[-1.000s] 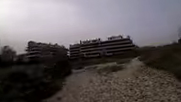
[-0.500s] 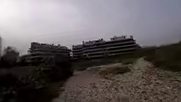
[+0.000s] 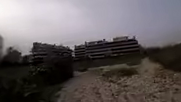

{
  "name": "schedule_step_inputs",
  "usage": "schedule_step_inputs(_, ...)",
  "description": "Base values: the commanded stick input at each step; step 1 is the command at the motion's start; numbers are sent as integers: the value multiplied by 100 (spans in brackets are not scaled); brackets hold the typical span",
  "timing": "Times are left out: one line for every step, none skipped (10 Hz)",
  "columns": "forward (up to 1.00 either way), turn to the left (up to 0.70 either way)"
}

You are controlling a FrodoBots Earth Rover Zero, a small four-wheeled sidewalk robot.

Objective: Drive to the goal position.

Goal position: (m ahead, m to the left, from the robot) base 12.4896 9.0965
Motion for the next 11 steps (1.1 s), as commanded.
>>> schedule_step_inputs(70, 0)
schedule_step_inputs(70, 0)
schedule_step_inputs(70, 0)
schedule_step_inputs(70, 0)
schedule_step_inputs(70, 0)
schedule_step_inputs(70, 0)
schedule_step_inputs(70, 0)
schedule_step_inputs(70, 0)
schedule_step_inputs(70, 0)
schedule_step_inputs(70, 0)
schedule_step_inputs(70, 0)
